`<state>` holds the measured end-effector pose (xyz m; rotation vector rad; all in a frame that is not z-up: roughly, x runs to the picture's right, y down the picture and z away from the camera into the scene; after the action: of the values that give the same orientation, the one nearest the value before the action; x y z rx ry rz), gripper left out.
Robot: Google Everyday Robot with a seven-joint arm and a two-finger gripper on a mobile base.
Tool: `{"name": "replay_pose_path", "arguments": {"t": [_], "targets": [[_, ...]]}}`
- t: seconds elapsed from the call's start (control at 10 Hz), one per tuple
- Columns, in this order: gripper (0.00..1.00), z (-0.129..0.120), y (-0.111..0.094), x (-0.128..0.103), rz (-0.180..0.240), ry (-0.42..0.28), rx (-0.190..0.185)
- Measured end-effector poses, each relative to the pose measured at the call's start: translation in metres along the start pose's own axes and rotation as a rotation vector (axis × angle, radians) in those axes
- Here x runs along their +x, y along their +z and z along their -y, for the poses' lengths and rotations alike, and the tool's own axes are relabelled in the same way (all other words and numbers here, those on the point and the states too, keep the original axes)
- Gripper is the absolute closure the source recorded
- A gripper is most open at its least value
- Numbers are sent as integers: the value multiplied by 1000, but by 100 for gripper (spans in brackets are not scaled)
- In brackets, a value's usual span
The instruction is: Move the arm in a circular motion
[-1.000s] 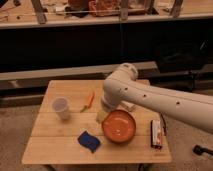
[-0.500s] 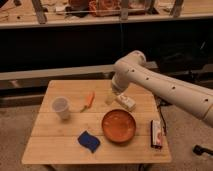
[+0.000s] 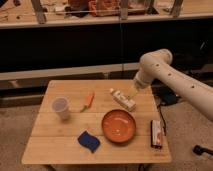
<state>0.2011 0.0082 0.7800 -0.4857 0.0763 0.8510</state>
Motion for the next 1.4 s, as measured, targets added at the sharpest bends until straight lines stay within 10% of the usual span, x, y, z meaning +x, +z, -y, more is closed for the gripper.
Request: {"name": "replay_pose_path", "arguments": {"t": [0.5,0.7,1.4], "targets": [[20,-12,-39,125,-94,256,46],[20,-34,-50,138,-90,267,49],[20,-136,-48,32,7,156,-23]]}}
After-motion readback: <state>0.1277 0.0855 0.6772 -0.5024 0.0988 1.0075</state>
